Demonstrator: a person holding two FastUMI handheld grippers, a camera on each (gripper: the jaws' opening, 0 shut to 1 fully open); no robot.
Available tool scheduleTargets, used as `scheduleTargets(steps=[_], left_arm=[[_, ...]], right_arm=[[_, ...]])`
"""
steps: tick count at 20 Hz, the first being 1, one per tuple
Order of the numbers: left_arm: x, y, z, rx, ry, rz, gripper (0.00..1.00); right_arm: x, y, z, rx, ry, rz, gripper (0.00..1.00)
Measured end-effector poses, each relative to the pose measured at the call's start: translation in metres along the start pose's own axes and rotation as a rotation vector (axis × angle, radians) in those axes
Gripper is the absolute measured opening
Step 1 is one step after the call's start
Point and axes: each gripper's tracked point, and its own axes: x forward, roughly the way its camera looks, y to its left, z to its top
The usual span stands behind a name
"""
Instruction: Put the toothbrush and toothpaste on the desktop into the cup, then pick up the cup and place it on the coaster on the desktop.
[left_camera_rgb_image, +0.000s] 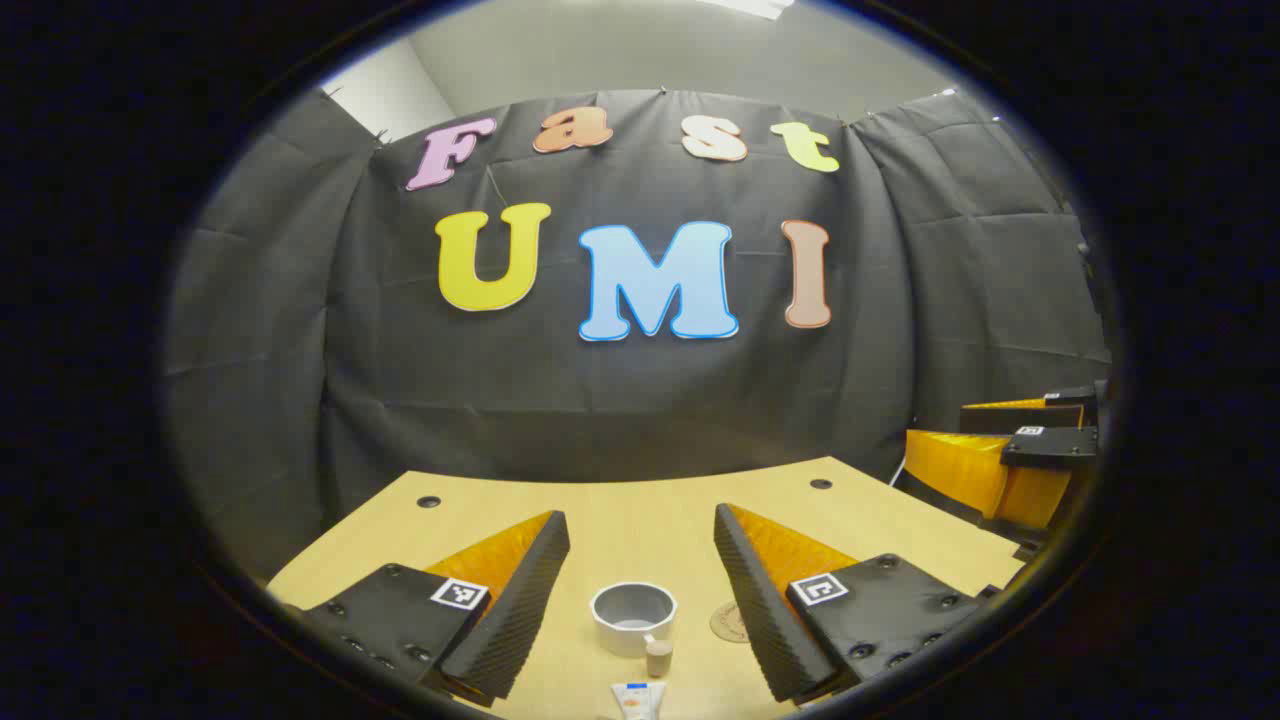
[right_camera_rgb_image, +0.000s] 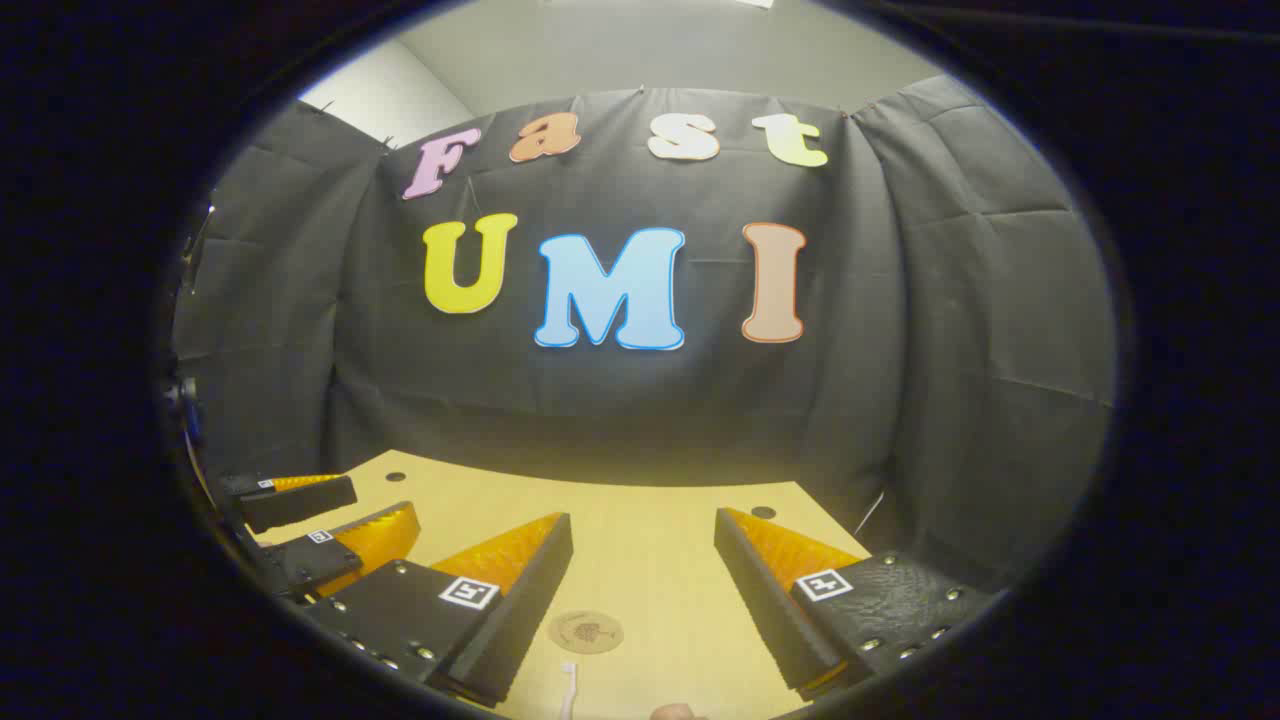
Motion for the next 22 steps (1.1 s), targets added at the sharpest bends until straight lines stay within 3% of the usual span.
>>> scheduleTargets(steps=[1, 2, 7, 8, 13, 18, 19, 22], left_arm=[[0.000, 0.002, 0.000, 0.001, 0.001, 0.005, 0.94], [0.000, 0.004, 0.002, 0.002, 0.000, 0.009, 0.94], [0.000, 0.007, 0.007, -0.002, -0.006, 0.013, 0.94], [0.000, 0.007, 0.006, -0.002, -0.005, 0.012, 0.94], [0.002, 0.008, -0.007, -0.014, 0.038, 0.000, 0.94], [0.003, 0.006, -0.048, -0.065, 0.184, -0.035, 0.94], [0.002, 0.007, -0.059, -0.076, 0.229, -0.037, 0.94], [0.000, 0.007, -0.089, -0.088, 0.350, -0.049, 0.94]], right_arm=[[0.000, 0.003, 0.000, -0.002, 0.004, 0.008, 0.92], [0.001, 0.004, 0.001, -0.005, 0.003, 0.013, 0.88], [0.001, 0.009, 0.003, -0.002, 0.003, 0.030, 0.92], [0.001, 0.010, 0.002, 0.002, 0.007, 0.032, 0.87], [0.004, 0.010, -0.008, 0.006, 0.049, 0.027, 0.92], [0.005, 0.023, -0.046, 0.027, 0.197, 0.059, 0.88], [0.005, 0.025, -0.055, 0.031, 0.233, 0.070, 0.92], [0.005, 0.033, -0.087, 0.059, 0.355, 0.086, 0.92]])
